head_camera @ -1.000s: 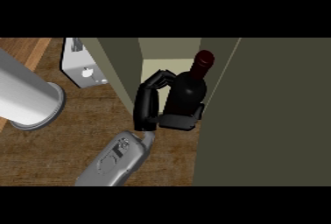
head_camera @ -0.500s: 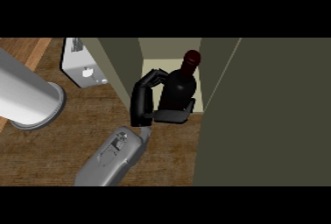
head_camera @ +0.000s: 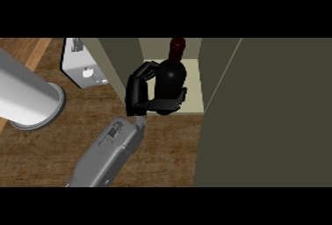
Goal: Pick up the wine, place it into the cabinet and close the cabinet
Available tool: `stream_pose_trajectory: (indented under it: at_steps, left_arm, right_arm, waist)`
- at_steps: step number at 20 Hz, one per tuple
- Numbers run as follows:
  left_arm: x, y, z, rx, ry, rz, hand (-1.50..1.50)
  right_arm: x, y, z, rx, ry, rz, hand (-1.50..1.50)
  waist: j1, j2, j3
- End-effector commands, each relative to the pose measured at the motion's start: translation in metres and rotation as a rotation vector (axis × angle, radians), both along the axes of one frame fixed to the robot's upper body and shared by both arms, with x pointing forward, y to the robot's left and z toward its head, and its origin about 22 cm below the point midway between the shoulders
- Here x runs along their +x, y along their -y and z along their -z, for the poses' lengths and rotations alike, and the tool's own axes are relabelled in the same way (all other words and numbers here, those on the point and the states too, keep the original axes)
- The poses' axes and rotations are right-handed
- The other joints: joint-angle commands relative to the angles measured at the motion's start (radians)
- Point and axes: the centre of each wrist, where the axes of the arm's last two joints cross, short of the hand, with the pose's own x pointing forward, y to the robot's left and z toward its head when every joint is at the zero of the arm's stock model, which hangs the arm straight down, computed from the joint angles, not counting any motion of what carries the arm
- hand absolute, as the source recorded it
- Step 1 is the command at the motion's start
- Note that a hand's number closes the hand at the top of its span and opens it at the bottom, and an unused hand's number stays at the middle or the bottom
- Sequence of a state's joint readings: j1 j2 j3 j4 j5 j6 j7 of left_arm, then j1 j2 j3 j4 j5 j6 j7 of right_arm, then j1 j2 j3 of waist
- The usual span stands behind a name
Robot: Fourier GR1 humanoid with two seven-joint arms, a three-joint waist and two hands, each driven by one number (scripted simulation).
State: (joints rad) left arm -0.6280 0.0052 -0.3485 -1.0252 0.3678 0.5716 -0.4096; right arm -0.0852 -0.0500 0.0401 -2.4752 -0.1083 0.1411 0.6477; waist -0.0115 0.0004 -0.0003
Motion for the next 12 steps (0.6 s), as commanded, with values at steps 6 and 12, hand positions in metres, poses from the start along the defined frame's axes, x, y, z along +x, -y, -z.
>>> stream_pose_trajectory:
  at_steps: [6,12]
  left_arm:
    - [0.035,0.005,-0.013,-0.013,-0.071,0.015,1.50]
    - [0.047,-0.018,-0.006,0.036,-0.078,-0.005,1.50]
  right_arm:
    - [-0.015,0.004,-0.011,0.039,0.033,-0.057,-1.50]
    - [-0.015,0.007,-0.004,0.065,0.030,-0.041,-1.50]
  waist:
    - [-0.011,0.002,0.000]
    - [0.000,0.000,0.001]
